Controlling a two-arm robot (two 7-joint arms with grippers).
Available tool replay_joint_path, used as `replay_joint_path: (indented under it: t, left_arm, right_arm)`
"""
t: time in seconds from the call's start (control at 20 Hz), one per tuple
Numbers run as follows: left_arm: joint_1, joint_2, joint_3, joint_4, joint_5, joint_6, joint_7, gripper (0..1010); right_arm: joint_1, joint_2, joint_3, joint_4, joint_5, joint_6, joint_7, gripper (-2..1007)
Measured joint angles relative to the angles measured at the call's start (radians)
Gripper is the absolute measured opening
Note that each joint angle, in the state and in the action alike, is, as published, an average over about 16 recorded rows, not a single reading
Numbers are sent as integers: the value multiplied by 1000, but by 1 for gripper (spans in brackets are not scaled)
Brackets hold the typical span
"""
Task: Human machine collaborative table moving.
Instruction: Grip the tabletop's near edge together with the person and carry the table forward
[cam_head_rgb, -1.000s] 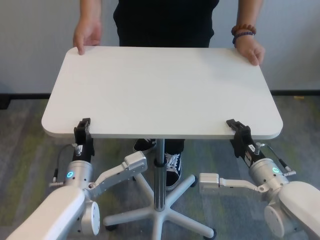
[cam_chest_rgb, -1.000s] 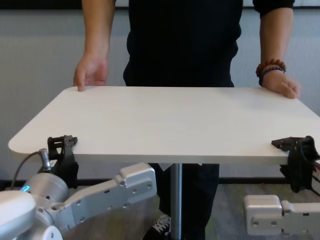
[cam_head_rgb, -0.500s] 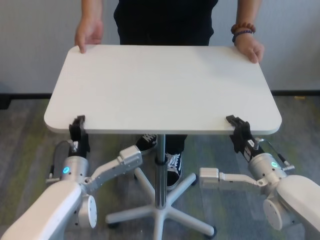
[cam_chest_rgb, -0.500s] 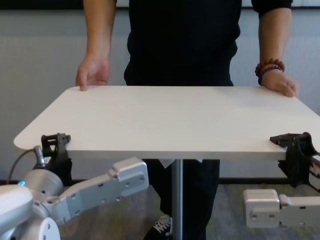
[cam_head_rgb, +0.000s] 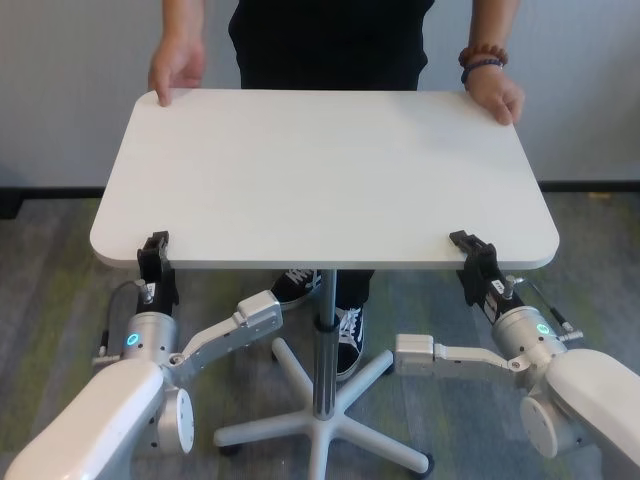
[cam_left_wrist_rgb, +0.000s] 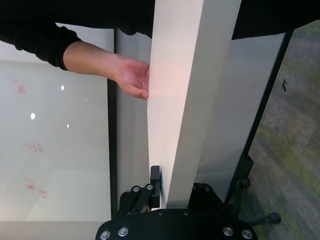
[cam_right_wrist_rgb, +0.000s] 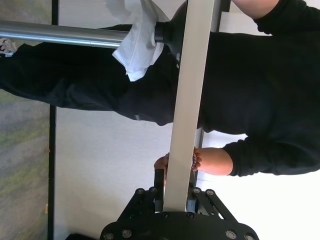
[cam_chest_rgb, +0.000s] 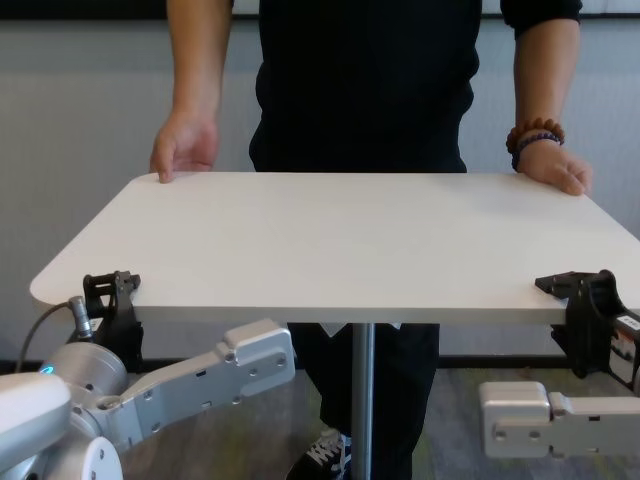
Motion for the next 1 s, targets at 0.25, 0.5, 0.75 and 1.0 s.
replay_joint_path:
  t: [0.25,0.5,0.75,1.0]
  left_arm:
    - [-6,-3,2,15,-3,-1,-1,252]
    - [-9,-5,5,26,-5,-1,-2,254]
    - [-11,-8,10,34,-7,1,1,255]
    - [-11,-11,10,41,-10,-1,11,255]
  right_arm:
    - [8,-6,-9,22,4,-2,-4,211]
    - [13,-10,-17,39,8,-4,-7,212]
    - [18,-14,-23,57,13,-7,-10,212]
    - [19,-17,-27,68,20,-13,-21,212]
